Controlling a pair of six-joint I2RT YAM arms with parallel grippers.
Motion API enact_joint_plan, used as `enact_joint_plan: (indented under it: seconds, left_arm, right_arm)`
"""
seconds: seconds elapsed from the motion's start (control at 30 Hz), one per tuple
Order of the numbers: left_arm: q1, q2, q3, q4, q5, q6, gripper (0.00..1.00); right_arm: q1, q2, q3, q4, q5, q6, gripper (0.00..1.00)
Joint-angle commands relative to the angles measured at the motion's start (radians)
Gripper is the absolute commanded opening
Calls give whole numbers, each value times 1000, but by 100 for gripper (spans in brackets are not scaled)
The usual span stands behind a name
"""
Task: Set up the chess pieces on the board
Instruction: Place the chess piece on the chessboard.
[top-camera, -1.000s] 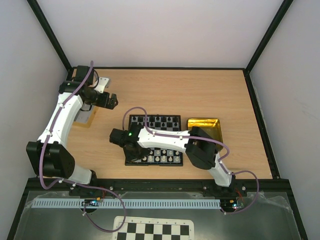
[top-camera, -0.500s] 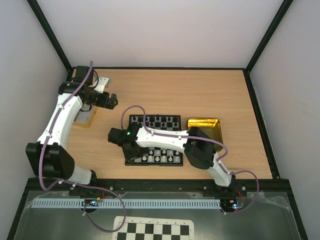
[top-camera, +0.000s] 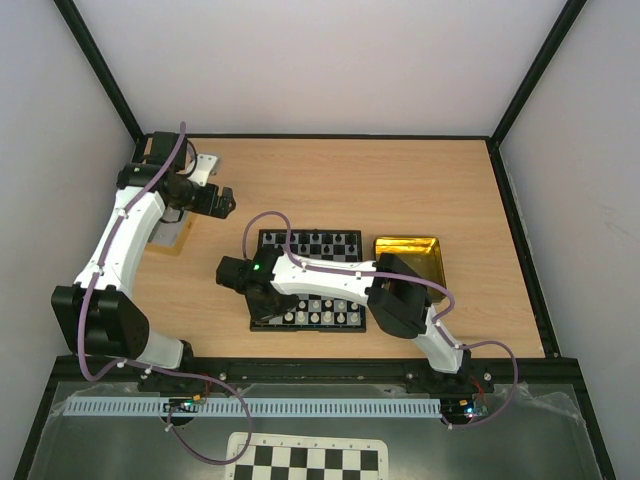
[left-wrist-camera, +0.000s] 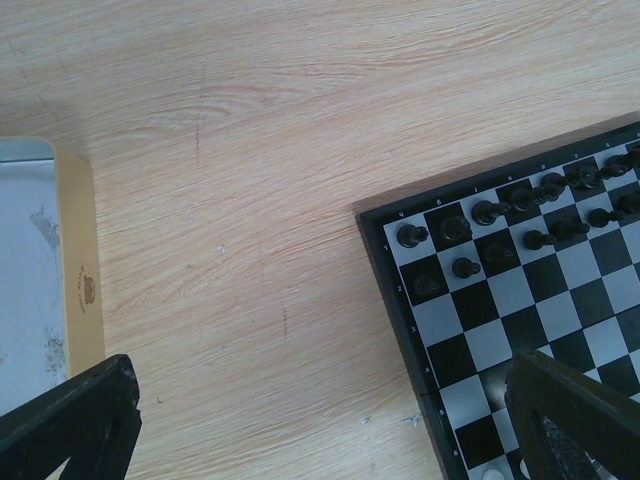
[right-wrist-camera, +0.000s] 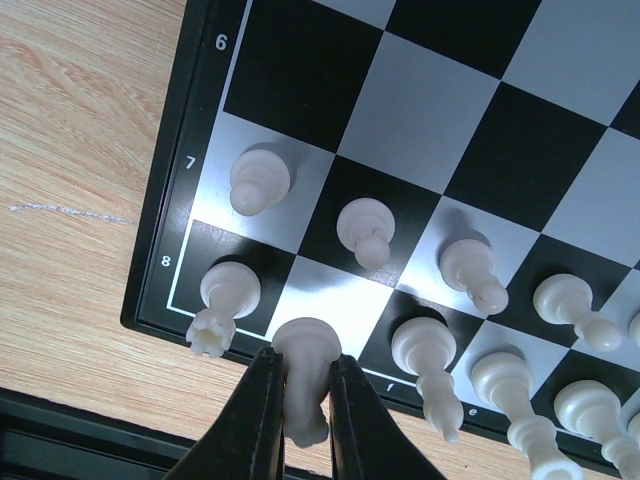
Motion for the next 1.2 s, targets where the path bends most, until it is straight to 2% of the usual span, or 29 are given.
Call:
enact_joint_plan:
  seconds: [0.0, 1.0, 1.07, 1.17]
  left_arm:
    - [-3, -27, -13, -6, -4, -11, 99]
    - [-3, -16, -15, -2, -6, -9, 99]
    - [-3, -16, -16, -2, -6, -8, 99]
    - [-3, -16, -18, -1, -4, -8, 99]
  right_arm:
    - [5, 15, -18, -24, 16, 10, 9]
    - [1, 45, -29, 6, -4, -7, 9]
    - [1, 46, -27, 8, -5, -7, 10]
    - [1, 49, -22, 7, -5, -9, 17]
